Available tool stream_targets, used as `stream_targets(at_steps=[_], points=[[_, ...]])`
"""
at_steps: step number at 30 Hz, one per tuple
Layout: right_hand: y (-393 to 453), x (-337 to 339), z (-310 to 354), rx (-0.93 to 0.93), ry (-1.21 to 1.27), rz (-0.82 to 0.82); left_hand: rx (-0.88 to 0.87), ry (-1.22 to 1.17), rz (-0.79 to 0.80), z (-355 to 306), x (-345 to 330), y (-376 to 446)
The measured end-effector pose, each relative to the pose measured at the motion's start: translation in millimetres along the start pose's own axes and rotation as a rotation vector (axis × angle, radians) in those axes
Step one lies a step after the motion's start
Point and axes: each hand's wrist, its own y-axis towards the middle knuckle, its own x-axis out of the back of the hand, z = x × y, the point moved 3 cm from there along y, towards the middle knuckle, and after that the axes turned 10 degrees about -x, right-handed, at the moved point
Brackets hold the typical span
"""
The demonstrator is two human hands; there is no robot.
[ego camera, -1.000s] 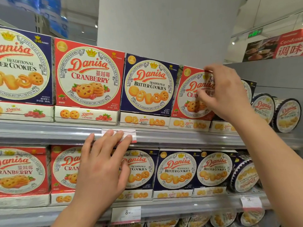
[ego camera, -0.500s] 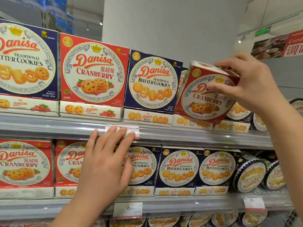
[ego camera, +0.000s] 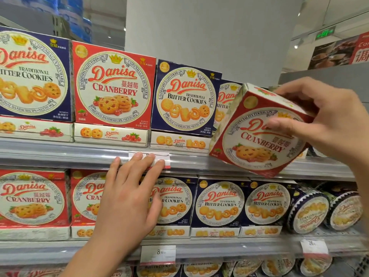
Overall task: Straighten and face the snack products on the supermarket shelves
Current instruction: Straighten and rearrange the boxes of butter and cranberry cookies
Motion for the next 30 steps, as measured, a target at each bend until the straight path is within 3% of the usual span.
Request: stream_targets(at_steps=[8, 13, 16, 23, 27, 30], points=[[-23, -25, 24, -0.047, 0.372, 0.258, 0.025, -0.081, 0.003, -2, 5, 1], [-24, -74, 48, -0.077, 0.573, 0.431, 0.132, -0.275, -0.206, 22, 40, 2], [-21, -104, 60, -0.084, 0.703, 0.462, 0.229, -0.235, -0.333, 52, 75, 3], [-7, -161, 99, -0.083, 0.901, 0.490, 0.336, -0.025, -0.449, 130, 155, 9], [-3, -185, 120, -0.116, 0.955, 0.476, 0.489, -0.028, -0.731, 163, 208, 42], [-1, -200, 125, -0.147, 0.977, 0.472, 0.374, 0.113, -0.659, 167, 230, 84]])
